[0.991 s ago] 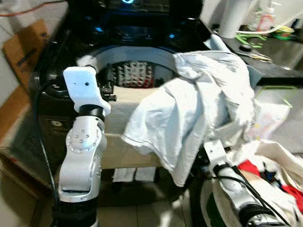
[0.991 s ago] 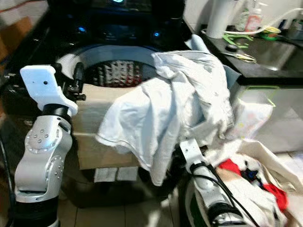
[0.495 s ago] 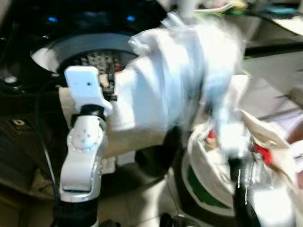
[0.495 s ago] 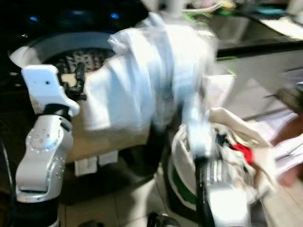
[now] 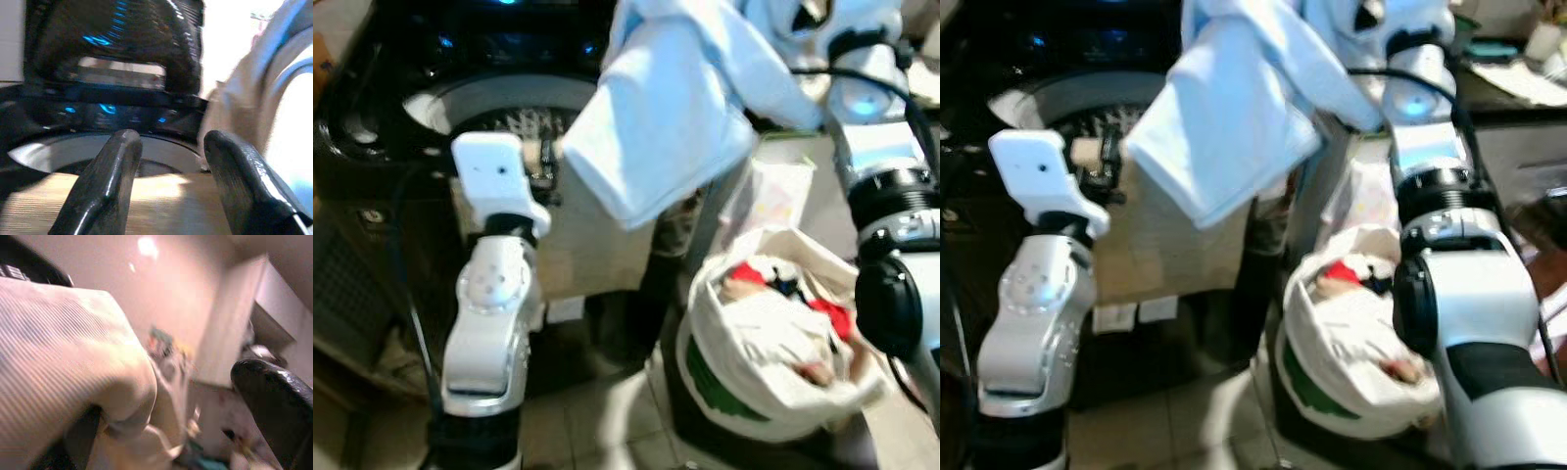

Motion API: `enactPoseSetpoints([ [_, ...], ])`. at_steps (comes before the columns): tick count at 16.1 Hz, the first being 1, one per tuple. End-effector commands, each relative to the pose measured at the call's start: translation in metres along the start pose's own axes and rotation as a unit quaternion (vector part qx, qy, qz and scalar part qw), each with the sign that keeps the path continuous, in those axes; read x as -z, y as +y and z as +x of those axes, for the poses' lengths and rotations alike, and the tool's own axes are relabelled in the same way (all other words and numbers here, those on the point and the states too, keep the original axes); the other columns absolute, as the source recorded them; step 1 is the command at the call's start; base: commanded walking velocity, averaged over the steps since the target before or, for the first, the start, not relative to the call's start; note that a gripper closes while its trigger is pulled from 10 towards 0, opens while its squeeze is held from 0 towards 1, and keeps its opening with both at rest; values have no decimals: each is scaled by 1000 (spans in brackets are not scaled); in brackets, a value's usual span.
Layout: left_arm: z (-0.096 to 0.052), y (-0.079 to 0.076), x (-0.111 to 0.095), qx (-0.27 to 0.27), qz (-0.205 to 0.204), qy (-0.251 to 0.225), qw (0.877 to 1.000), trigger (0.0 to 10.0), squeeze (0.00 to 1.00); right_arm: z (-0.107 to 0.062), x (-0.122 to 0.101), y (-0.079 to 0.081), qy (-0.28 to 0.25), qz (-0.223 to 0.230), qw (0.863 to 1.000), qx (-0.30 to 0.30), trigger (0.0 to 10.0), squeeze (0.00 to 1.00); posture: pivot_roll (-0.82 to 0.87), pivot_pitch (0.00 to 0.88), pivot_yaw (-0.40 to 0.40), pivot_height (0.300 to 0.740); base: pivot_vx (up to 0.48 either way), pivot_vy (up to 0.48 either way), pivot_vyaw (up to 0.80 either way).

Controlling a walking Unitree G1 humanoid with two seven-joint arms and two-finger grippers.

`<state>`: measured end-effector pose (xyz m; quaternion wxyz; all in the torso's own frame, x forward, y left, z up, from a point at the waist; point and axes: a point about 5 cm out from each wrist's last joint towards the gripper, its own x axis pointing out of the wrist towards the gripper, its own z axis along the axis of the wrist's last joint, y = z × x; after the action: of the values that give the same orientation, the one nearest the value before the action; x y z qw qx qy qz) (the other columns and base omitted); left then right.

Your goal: Clothes washing

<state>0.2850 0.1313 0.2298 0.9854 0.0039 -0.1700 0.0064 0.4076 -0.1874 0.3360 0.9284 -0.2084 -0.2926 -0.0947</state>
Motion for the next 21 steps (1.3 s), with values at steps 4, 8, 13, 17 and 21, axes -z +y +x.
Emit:
enactPoseSetpoints([
  [4, -2, 2, -1, 1, 11, 2, 1000, 10000, 0, 4, 13, -14, 55, -94, 994, 24, 10000, 0, 135, 0, -68, 740, 0, 0, 0],
  [8, -5, 5, 0, -5, 15, 7, 1000, 10000, 0, 12, 5, -24, 43, -170, 984, 45, 10000, 0, 154, 0, -71, 740, 0, 0, 0],
  [13, -22, 10, 1, -24, 32, 30, 999, 10000, 0, 30, -24, -41, 22, -274, 959, 75, 10000, 0, 253, 0, -143, 740, 0, 0, 0],
  [17, -31, 19, 4, -54, 61, 52, 995, 10000, 0, 25, -15, 1, 6, -487, 871, -58, 10000, 0, 294, 0, -202, 740, 0, 0, 0],
  [21, -37, 24, 17, -73, 92, 110, 987, 10000, 0, -12, 49, 20, 133, -612, 737, -255, 10000, 0, 319, 0, -227, 740, 0, 0, 0],
])
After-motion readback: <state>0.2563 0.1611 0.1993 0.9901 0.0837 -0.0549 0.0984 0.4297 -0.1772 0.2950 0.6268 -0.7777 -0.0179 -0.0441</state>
